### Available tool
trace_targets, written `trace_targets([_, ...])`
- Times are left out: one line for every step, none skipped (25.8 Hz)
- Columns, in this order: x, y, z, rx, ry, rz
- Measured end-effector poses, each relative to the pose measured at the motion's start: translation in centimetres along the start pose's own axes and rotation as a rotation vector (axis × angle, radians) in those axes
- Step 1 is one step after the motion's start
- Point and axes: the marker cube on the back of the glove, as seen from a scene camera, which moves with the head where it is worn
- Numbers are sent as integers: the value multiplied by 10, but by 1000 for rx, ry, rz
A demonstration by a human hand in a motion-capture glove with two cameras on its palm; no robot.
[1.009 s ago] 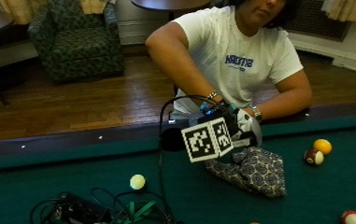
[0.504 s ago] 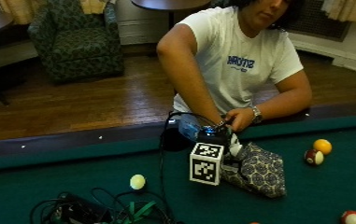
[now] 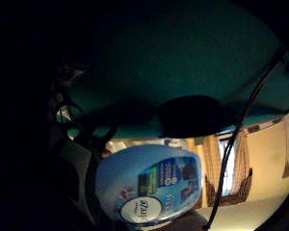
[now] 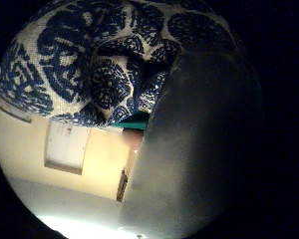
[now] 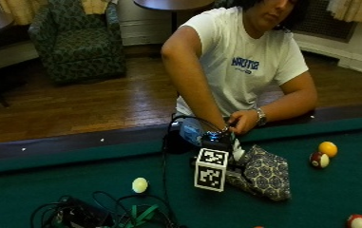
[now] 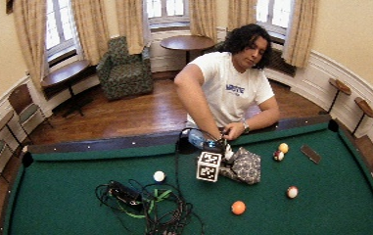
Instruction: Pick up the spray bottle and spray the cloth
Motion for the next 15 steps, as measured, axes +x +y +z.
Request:
trace_targets([-2, 2, -2, 4, -6, -12])
trace_targets([-4, 5, -5, 11, -14, -29])
trace_targets([-7, 10, -8, 20, -25, -52])
trace_targets([-12, 15, -12, 31, -37, -81])
trace_targets([-17, 21, -16, 45, -50, -113])
trace_targets([-23, 28, -21, 59, -61, -147])
trace_targets([-30, 37, -26, 73, -71, -183])
trace_targets([-38, 46, -32, 88, -78, -223])
trace_targets([-46, 56, -38, 104, -84, -267])
trace_targets([-55, 67, -44, 121, -88, -314])
trace_targets([-63, 78, -50, 138, -94, -363])
trace_targets([-72, 88, -55, 157, -102, -411])
trace_targets([-81, 97, -60, 178, -114, -461])
trace_targets([-91, 106, -64, 201, -131, -511])
trace_targets([-100, 114, -69, 226, -151, -562])
